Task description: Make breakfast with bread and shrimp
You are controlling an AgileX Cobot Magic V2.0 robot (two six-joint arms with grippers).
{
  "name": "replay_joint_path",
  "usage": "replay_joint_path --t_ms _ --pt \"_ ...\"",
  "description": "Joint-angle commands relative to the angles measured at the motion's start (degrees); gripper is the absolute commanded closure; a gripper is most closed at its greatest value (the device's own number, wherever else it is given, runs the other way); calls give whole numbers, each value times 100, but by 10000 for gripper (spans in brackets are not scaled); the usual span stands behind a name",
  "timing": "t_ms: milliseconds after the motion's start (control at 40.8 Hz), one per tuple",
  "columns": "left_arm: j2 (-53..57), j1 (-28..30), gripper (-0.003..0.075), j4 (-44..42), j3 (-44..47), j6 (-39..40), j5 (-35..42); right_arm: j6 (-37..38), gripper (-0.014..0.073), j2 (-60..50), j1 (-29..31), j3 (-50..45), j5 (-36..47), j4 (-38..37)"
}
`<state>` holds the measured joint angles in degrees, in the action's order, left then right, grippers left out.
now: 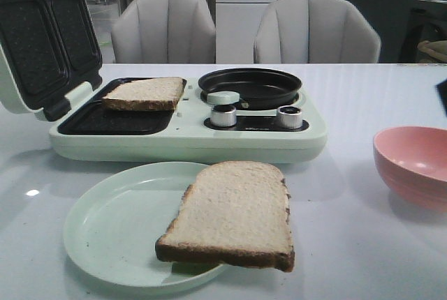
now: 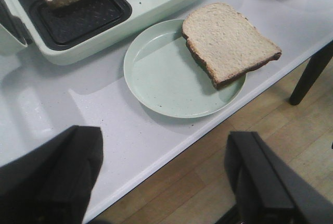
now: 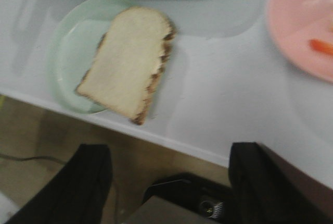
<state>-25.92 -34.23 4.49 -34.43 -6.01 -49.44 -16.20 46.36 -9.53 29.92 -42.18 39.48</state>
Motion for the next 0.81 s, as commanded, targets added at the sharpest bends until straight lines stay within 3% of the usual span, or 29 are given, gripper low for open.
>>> replay_joint_path --t_ms 0,147,392,784 --pt "-28 -16 190 54 -144 4 420 -490 16 467 -341 168 303 1017" --pt "-28 -16 190 54 -144 4 420 -685 16 1260 -805 173 726 1479" --pt "-28 -16 190 54 -144 4 420 -685 16 2629 -1491 444 1378 1583" --pt "-28 -16 190 54 -144 4 420 -689 16 4360 -1526 1465 1252 1589"
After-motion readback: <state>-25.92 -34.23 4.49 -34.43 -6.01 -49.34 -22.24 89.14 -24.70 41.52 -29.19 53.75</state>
